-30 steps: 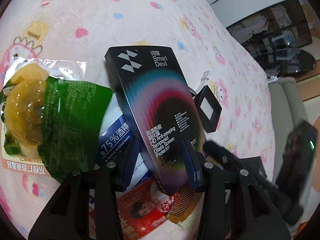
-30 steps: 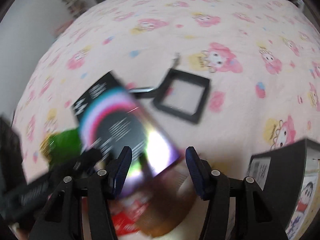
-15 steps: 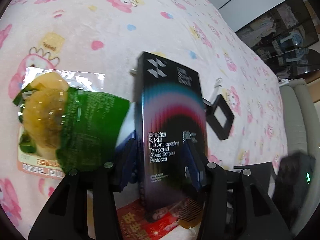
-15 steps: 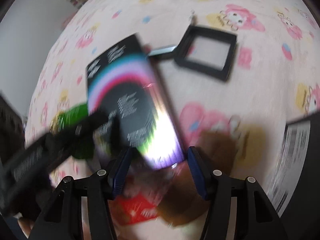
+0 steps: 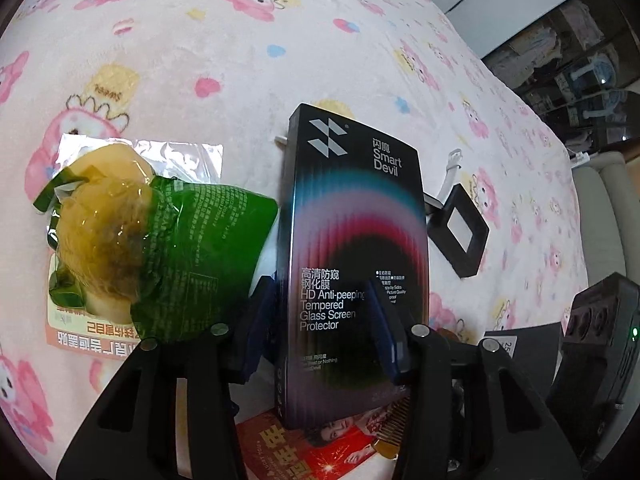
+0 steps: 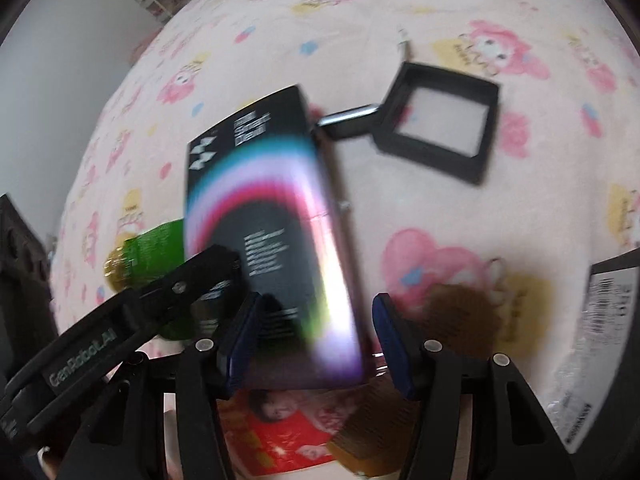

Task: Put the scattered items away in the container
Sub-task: 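Lift the Smart Devil box and carry it over the open black box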

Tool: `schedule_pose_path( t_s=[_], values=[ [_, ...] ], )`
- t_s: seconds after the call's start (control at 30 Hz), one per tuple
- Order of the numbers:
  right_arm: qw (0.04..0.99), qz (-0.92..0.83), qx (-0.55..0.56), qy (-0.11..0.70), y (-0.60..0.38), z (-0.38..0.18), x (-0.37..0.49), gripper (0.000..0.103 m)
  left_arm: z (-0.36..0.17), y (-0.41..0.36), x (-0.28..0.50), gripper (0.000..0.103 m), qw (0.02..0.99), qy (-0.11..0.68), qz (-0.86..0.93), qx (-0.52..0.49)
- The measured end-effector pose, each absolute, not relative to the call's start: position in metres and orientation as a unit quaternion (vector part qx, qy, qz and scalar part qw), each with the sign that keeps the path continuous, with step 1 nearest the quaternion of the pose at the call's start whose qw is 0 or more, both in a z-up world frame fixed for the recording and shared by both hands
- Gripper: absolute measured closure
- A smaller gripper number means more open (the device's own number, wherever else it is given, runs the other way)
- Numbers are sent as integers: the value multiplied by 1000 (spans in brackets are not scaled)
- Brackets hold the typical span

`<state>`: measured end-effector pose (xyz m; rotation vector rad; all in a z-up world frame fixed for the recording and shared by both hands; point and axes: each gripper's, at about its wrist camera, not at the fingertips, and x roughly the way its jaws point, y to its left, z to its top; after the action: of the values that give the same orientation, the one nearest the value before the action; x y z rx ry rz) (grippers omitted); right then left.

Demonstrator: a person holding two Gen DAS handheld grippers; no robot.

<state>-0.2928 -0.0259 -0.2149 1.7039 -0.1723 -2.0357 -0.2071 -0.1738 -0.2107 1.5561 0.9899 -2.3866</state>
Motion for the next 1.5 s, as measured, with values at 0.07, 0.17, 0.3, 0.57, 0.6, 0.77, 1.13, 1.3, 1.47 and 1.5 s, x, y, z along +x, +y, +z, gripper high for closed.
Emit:
schedule_pose_path(
  t_s=[0.07,0.17,0.3,0.57,0.6,0.77,1.13,1.3,1.47,1.5],
  values=[
    [242,-749,616,-41,-30,-209,-285,51,-209,-170,-205,47,55,318,-788,524],
    [240,-745,622,-20,-27,-202,-267,51,-205,-157,-199,47,33,293,-787,542],
    [248,-734,632,-22,-6,-193,-235,51,-203,-154,-194,47,16,305,-783,542],
    [224,-753,617,-43,13,-196,-240,51,-210,-147,-201,49,35,272,-785,556],
    [226,-753,617,-43,10,-198,-241,51,-211,-145,-202,48,35,267,-786,556],
    [232,-754,614,-42,6,-201,-240,50,-212,-136,-206,42,33,234,-794,560],
    [235,-782,576,-42,26,-160,-215,52,-178,-137,-163,50,-35,291,-795,531],
    [234,-801,551,-10,25,-132,-186,52,-161,-128,-137,49,-52,307,-799,515],
    [261,-796,544,-37,48,-103,-158,53,-129,-110,-113,49,-53,289,-815,499],
    [266,-797,541,-39,54,-96,-152,53,-121,-105,-110,49,-57,286,-818,495]
  ],
)
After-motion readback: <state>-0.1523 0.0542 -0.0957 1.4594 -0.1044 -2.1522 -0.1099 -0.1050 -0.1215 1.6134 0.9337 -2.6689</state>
